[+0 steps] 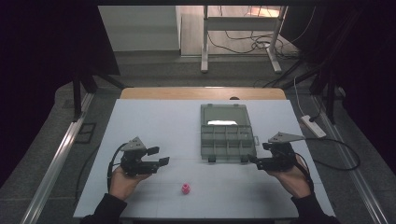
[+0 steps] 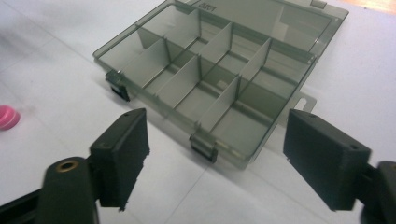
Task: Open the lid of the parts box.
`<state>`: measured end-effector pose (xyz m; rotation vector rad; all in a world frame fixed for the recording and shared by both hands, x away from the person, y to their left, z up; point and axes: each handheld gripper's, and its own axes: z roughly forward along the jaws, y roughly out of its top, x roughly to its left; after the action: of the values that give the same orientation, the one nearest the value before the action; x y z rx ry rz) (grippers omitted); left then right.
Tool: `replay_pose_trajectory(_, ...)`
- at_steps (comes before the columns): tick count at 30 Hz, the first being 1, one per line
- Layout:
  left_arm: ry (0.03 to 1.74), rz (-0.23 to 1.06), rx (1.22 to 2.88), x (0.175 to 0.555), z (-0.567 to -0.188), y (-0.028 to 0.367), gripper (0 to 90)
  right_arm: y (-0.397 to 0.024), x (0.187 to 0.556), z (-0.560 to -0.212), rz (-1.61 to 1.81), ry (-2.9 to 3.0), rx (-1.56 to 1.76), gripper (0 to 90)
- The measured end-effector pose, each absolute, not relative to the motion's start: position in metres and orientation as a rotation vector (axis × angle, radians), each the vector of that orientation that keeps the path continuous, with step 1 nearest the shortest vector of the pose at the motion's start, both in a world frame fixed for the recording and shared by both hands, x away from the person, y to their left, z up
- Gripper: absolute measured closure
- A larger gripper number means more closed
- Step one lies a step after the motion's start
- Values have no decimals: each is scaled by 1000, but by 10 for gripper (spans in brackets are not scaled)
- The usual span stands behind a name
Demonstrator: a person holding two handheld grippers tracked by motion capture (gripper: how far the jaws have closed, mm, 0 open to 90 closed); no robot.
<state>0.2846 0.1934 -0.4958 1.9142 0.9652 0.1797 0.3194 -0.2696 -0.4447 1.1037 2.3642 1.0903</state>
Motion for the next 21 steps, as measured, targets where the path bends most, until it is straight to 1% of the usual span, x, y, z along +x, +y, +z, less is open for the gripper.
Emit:
replay_pose_trajectory(4, 987, 185, 1903, 276, -497, 201, 295, -272, 311, -446, 1093, 2376, 1100, 152)
replay_pose_trajectory(6, 995, 186, 1899, 273, -497, 203, 284, -273, 308, -447, 1101, 2380, 1107, 145)
replay_pose_trajectory(11, 1024, 199, 1896, 263, -499, 210, 271, -276, 299, -449, 1105, 2391, 1112, 101)
replay_pose_trajectory(16, 1053, 210, 1887, 252, -500, 218, 239, -281, 288, -452, 1095, 2388, 1105, 51)
replay_pose_trajectory(21, 1080, 213, 1880, 244, -502, 223, 215, -288, 278, -454, 1103, 2370, 1121, 23)
